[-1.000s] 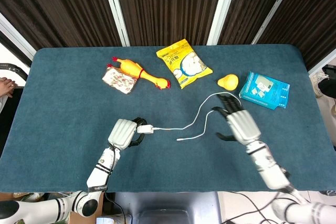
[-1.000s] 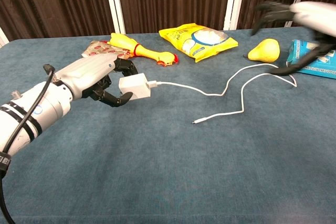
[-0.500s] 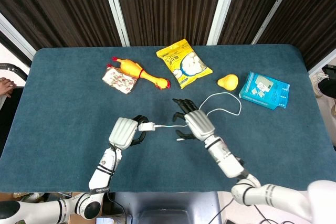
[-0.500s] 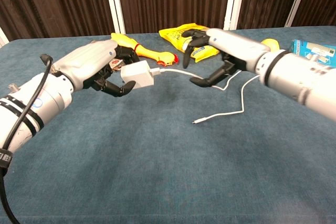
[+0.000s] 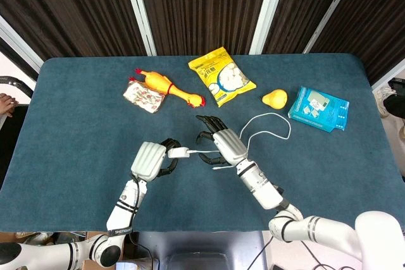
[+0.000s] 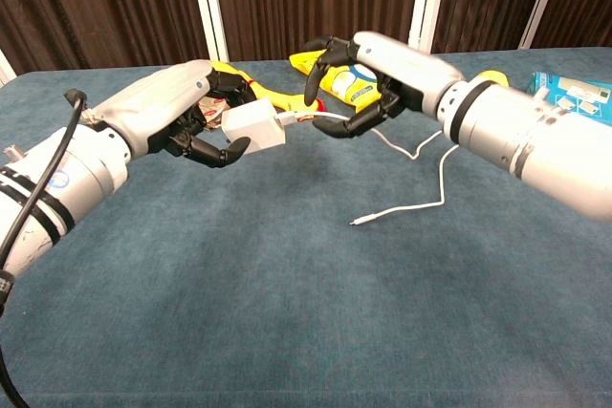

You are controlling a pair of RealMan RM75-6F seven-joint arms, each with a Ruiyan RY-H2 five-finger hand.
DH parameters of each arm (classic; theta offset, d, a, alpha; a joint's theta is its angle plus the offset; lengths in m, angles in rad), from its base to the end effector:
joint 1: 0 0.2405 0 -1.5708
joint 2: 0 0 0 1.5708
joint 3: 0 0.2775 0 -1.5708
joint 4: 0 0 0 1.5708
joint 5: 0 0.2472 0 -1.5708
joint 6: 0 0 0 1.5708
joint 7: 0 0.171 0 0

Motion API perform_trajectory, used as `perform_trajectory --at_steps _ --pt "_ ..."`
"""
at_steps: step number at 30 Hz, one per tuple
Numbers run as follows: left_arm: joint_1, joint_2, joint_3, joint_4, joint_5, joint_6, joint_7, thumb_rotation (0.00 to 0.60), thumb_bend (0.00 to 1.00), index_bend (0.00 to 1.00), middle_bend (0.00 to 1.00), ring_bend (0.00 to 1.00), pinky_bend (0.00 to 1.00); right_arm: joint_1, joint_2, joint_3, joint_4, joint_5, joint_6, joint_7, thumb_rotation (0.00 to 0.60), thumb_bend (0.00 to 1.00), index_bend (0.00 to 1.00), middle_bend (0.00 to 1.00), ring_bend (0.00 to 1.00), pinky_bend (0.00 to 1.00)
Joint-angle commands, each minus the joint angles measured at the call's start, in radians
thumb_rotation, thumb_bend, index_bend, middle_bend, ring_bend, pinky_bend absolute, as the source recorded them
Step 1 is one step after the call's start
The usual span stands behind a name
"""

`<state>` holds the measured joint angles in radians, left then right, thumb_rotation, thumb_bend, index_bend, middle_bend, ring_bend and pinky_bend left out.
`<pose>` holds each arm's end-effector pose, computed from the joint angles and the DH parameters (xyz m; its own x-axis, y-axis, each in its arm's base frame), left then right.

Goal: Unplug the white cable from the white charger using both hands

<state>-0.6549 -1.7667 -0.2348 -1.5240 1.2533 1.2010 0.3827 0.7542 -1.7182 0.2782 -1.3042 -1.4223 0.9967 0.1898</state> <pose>-0.0921 0.3463 -0.0837 0.2192 0.1152 0.9689 0.9088 -0.3854 -0.1598 -0.0963 -0.3993 -0.0845 0.0344 -0.3007 0.9531 -0.8789 -0.4630 -0.1144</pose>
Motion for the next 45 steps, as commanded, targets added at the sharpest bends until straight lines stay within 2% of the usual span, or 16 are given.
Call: perform_trajectory --at_steps 1,7,17,31,40,45 --pt "-0.003 0.002 -0.004 -0.008 -0.009 -0.008 -0.005 0.6 0.66 0.72 0.77 1.0 1.0 0.011 0.014 0.003 -0.023 0.018 -0.026 0.025 0.6 0.45 0.59 0.15 0.0 0.0" --pt "-0.007 -0.001 -0.003 -0.018 -0.008 -0.006 -0.003 0.6 0.66 0.72 0.77 1.0 1.0 0.034 0.032 0.002 -0.054 0.03 -0.061 0.057 0.6 0.45 0.59 0.15 0.0 0.0" --pt "-0.01 0.006 -0.005 -0.037 -0.011 -0.002 0.005 0.6 0.65 0.72 0.77 1.0 1.0 0.051 0.036 0.0 -0.086 0.065 -0.065 -0.002 0.6 0.45 0.61 0.15 0.0 0.0" --pt "-0.012 0.015 -0.001 -0.056 -0.015 0.0 0.012 0.6 0.65 0.72 0.77 1.0 1.0 0.069 0.014 0.004 -0.085 0.108 -0.06 -0.048 0.6 0.51 0.64 0.16 0.0 0.0" --pt "-0.013 0.023 0.003 -0.07 -0.012 0.003 0.014 0.6 0.65 0.72 0.77 1.0 1.0 0.07 -0.014 0.022 -0.093 0.141 -0.028 -0.077 0.6 0.55 0.82 0.29 0.03 0.0" --pt "-0.011 0.03 0.003 -0.075 -0.011 0.006 0.013 0.6 0.66 0.72 0.77 1.0 1.0 0.07 -0.014 0.02 -0.102 0.15 -0.016 -0.118 0.6 0.55 0.86 0.3 0.07 0.0"
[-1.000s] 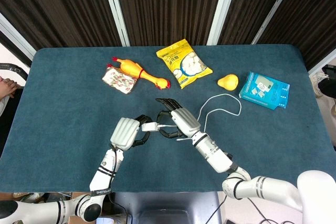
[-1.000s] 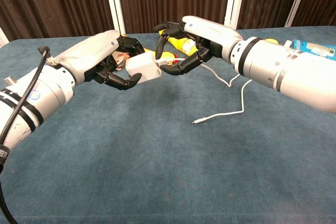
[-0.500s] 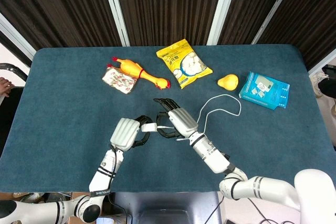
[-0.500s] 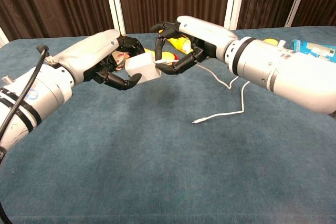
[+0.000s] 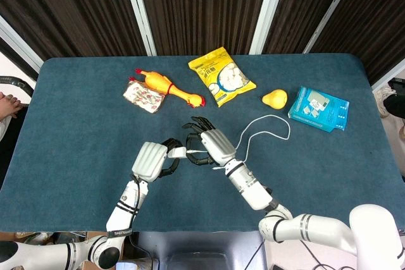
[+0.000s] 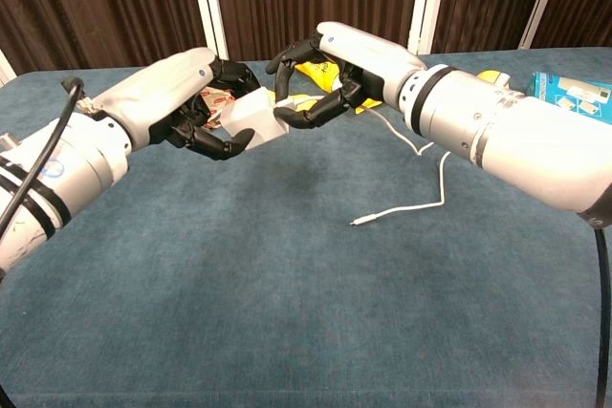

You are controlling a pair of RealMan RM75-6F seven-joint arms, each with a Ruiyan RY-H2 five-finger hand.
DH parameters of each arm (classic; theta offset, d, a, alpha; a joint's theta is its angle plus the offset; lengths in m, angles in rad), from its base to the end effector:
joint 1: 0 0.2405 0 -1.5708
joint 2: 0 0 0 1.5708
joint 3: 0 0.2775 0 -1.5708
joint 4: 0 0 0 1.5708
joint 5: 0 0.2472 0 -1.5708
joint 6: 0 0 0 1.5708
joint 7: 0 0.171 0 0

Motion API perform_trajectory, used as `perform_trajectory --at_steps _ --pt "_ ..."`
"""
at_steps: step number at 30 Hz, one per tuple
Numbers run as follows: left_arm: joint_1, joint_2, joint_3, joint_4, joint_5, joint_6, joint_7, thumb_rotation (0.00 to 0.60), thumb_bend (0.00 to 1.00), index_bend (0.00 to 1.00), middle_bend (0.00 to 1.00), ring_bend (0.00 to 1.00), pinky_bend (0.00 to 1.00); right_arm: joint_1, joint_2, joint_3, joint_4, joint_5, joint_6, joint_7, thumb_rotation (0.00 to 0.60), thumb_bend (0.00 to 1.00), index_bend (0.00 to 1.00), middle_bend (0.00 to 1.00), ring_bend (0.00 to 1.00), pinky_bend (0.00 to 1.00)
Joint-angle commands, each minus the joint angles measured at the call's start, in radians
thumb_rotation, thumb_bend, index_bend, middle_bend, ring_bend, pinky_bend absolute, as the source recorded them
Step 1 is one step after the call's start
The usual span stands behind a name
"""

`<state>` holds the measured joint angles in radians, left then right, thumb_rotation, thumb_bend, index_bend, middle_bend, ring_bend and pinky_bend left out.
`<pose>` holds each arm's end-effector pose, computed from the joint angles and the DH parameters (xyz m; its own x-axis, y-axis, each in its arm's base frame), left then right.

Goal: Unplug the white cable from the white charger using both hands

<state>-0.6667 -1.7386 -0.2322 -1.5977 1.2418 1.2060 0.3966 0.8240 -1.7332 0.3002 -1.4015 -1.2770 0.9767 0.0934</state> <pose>-0.0786 0.3397 -0.0757 0.1977 0.1304 0.9716 0.9047 -0.4059 -0.1296 -0.0546 -0.3939 -0.0928 -0.0093 -0.3498 0.9368 -0.8810 -0.4404 -0.1732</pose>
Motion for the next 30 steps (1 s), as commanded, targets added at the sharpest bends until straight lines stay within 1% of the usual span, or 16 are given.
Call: perform_trajectory --at_steps 1,11,25,27,30 --pt "0.001 0.002 0.001 -0.002 0.001 0.001 -0.001 0.6 0.66 0.72 0.77 1.0 1.0 0.001 0.003 -0.003 -0.007 0.005 0.005 -0.03 0.6 0.55 0.86 0.3 0.07 0.0" --pt "-0.001 0.006 0.004 0.0 0.003 0.001 0.0 0.6 0.66 0.73 0.77 1.0 1.0 -0.002 0.011 0.002 -0.009 0.017 0.022 -0.059 0.6 0.59 0.87 0.31 0.1 0.0" --pt "-0.002 0.028 0.008 0.006 0.015 0.002 0.004 0.6 0.67 0.73 0.77 1.0 1.0 -0.012 0.057 -0.001 -0.006 0.025 0.019 -0.065 0.6 0.6 0.87 0.31 0.11 0.0" --pt "-0.001 0.038 0.011 0.008 0.015 -0.002 0.006 0.6 0.66 0.73 0.77 1.0 1.0 -0.015 0.07 -0.007 -0.003 0.031 0.011 -0.072 0.6 0.6 0.87 0.31 0.11 0.0" --pt "0.006 0.057 0.023 0.028 0.007 -0.015 0.005 0.6 0.65 0.73 0.77 1.0 1.0 -0.029 0.093 -0.029 0.016 0.041 0.0 -0.095 0.6 0.6 0.87 0.31 0.11 0.0"
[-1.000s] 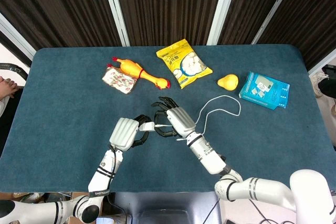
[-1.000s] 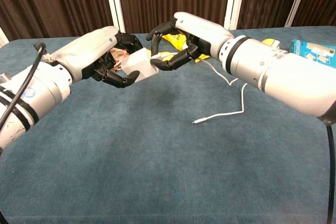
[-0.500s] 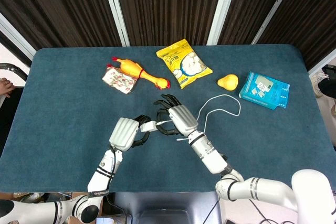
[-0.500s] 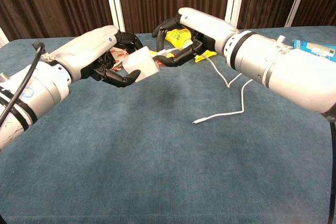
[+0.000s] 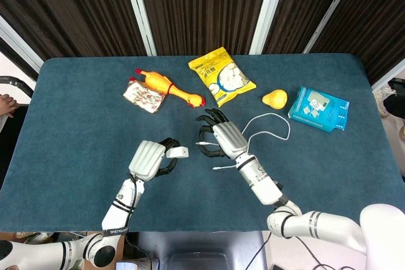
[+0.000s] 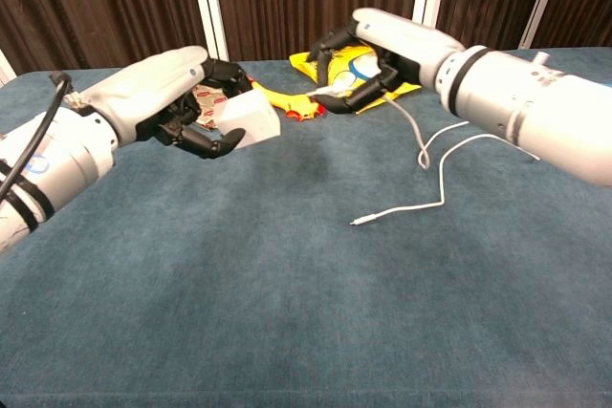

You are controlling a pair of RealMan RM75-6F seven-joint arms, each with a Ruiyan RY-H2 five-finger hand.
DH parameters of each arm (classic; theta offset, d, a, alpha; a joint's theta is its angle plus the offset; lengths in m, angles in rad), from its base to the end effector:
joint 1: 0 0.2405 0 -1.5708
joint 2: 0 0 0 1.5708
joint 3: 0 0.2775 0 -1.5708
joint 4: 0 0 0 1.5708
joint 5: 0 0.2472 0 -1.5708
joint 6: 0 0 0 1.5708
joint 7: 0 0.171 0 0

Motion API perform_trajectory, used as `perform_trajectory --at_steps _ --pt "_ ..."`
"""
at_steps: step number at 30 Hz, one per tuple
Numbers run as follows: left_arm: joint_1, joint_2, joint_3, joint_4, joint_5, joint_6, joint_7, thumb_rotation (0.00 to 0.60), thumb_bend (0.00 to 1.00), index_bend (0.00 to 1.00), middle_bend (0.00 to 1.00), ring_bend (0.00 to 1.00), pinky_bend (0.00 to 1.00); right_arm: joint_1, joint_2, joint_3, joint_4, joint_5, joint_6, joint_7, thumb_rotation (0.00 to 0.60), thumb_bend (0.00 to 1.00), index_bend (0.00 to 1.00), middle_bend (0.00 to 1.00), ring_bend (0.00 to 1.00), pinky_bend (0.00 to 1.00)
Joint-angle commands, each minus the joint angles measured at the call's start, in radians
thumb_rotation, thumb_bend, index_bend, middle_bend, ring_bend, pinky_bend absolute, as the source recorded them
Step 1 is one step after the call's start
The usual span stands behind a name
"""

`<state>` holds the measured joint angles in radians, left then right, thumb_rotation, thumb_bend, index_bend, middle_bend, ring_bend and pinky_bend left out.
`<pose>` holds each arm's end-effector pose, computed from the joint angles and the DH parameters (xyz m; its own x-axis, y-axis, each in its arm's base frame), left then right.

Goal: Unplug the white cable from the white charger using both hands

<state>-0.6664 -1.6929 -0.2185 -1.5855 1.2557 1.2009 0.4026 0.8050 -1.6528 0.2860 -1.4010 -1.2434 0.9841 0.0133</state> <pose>-0.0927 0.3466 -0.0662 0.2594 0.1019 0.9604 0.8885 -0.4149 -0.1959 -0.0868 -0.4109 -0.0675 0.0987 -0.2698 0.9579 -0.9046 -0.4255 -0.0266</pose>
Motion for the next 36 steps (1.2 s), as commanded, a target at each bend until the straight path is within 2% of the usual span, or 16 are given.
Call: perform_trajectory --at_steps 1,7,11,14,16,19,21,23,24,26,30,36 --pt "0.01 0.016 0.017 0.032 -0.013 -0.018 -0.008 0.6 0.64 0.73 0.77 1.0 1.0 -0.019 0.018 -0.027 0.033 0.016 -0.011 -0.025 0.6 0.6 0.87 0.31 0.11 0.0" --pt "0.043 -0.019 0.086 0.192 -0.025 -0.036 -0.013 0.6 0.61 0.73 0.77 1.0 1.0 -0.056 0.0 -0.054 0.167 0.1 -0.074 0.01 0.6 0.6 0.87 0.31 0.11 0.0" --pt "0.051 -0.057 0.107 0.298 -0.016 -0.047 -0.021 0.6 0.6 0.72 0.74 0.96 1.0 -0.053 -0.035 -0.065 0.276 0.128 -0.128 0.018 0.6 0.6 0.84 0.31 0.11 0.0" --pt "0.053 -0.074 0.108 0.349 -0.012 -0.057 -0.042 0.6 0.58 0.71 0.72 0.91 0.99 -0.051 -0.053 -0.074 0.323 0.123 -0.151 0.025 0.6 0.6 0.74 0.31 0.11 0.0" --pt "0.054 -0.082 0.115 0.374 -0.007 -0.07 -0.051 0.6 0.57 0.69 0.69 0.87 0.95 -0.05 -0.061 -0.082 0.346 0.11 -0.156 0.023 0.6 0.6 0.68 0.31 0.1 0.0" --pt "0.053 -0.091 0.119 0.398 0.008 -0.075 -0.063 0.6 0.55 0.62 0.62 0.74 0.84 -0.049 -0.062 -0.09 0.356 0.11 -0.179 0.017 0.6 0.6 0.6 0.29 0.08 0.0" --pt "0.051 -0.095 0.118 0.406 0.018 -0.074 -0.07 0.6 0.54 0.57 0.56 0.63 0.73 -0.05 -0.054 -0.092 0.349 0.102 -0.185 0.022 0.6 0.59 0.5 0.24 0.04 0.0" --pt "0.051 -0.093 0.119 0.405 0.023 -0.079 -0.072 0.6 0.52 0.52 0.51 0.53 0.63 -0.048 -0.031 -0.102 0.335 0.094 -0.202 0.004 0.6 0.57 0.31 0.15 0.01 0.0" --pt "0.052 -0.091 0.118 0.401 0.022 -0.083 -0.071 0.6 0.51 0.48 0.47 0.48 0.58 -0.046 -0.017 -0.104 0.321 0.095 -0.212 -0.003 0.6 0.54 0.16 0.08 0.0 0.0" --pt "0.053 -0.083 0.115 0.386 0.015 -0.089 -0.062 0.6 0.49 0.41 0.38 0.38 0.49 -0.047 0.02 -0.099 0.277 0.099 -0.219 -0.012 0.6 0.49 0.01 0.01 0.0 0.0" --pt "0.055 -0.059 0.108 0.341 0.003 -0.102 -0.047 0.6 0.47 0.29 0.25 0.22 0.37 -0.064 0.095 -0.09 0.176 0.104 -0.204 -0.019 0.6 0.42 0.0 0.0 0.0 0.0" --pt "0.067 0.036 0.095 0.19 0.031 -0.063 -0.037 0.6 0.44 0.19 0.16 0.14 0.29 -0.115 0.295 -0.107 -0.057 0.081 -0.159 -0.055 0.6 0.33 0.0 0.0 0.0 0.0"
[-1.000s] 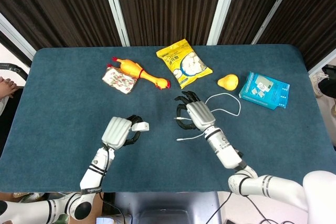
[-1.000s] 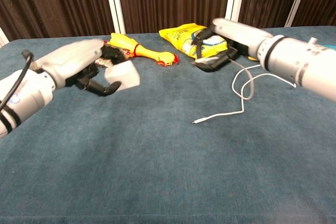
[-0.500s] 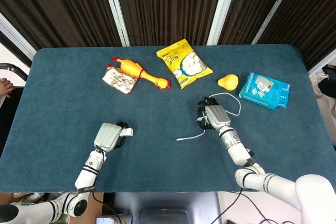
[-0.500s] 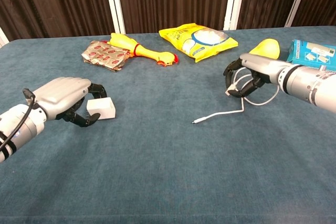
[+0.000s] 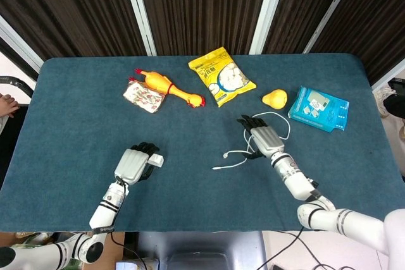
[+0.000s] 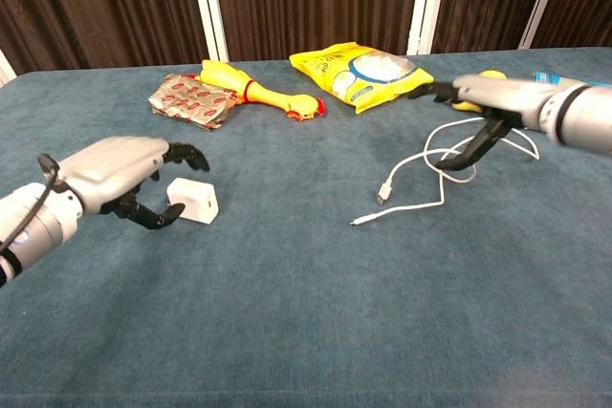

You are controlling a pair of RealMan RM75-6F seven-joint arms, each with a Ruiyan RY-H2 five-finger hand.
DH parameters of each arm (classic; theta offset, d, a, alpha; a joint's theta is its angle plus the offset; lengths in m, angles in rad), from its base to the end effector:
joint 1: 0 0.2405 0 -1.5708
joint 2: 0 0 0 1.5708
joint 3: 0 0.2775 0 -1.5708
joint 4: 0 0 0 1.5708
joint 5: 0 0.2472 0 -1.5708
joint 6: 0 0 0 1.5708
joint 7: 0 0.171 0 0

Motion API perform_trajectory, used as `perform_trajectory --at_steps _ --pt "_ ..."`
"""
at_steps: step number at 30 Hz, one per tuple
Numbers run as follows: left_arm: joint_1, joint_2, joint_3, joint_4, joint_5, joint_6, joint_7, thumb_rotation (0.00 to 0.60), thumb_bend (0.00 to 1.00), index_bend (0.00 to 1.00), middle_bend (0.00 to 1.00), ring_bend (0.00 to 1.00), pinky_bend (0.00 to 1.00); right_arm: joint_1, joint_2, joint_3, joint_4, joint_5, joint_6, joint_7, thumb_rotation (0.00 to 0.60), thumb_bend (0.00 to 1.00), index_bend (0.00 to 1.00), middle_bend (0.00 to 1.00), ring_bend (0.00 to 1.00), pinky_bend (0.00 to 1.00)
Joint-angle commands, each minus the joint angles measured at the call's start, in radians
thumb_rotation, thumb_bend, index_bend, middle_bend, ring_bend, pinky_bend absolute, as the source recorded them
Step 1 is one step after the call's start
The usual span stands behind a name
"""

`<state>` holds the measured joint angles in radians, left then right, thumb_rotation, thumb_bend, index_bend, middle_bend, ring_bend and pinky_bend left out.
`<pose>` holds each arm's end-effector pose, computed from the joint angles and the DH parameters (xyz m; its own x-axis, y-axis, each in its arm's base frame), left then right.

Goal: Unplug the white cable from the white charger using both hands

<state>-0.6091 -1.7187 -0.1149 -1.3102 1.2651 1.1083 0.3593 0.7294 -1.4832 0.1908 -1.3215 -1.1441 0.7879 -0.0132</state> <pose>-0.1921 0.3528 -0.0982 0.4787 0.1711 0.8611 0.8457 -0.3535 -0.3998 -0.2146 -0.4246 -0.0387 0.3130 -0.3806 0.8701 -0.9411 -0.2477 0.2302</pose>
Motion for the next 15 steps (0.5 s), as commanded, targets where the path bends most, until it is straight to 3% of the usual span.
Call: perform_trajectory --at_steps 1,8,12,15 --pt "0.016 0.093 -0.011 -0.126 0.035 0.046 0.004 0.6 0.44 0.17 0.15 0.13 0.27 -0.058 0.173 -0.02 -0.188 -0.03 0.057 -0.037 0.6 0.31 0.0 0.0 0.0 0.0" --pt "0.095 0.317 0.009 -0.357 0.119 0.16 -0.053 0.6 0.42 0.11 0.09 0.04 0.15 -0.207 0.419 -0.096 -0.422 -0.139 0.25 -0.099 0.6 0.27 0.0 0.0 0.0 0.0" --pt "0.114 0.349 0.02 -0.376 0.14 0.182 -0.083 0.6 0.42 0.09 0.05 0.01 0.09 -0.235 0.441 -0.108 -0.435 -0.148 0.288 -0.112 0.6 0.27 0.0 0.0 0.0 0.0" --pt "0.203 0.464 0.087 -0.395 0.198 0.261 -0.208 0.6 0.42 0.06 0.01 0.0 0.04 -0.363 0.473 -0.17 -0.442 -0.179 0.461 -0.201 0.6 0.27 0.0 0.0 0.0 0.0"
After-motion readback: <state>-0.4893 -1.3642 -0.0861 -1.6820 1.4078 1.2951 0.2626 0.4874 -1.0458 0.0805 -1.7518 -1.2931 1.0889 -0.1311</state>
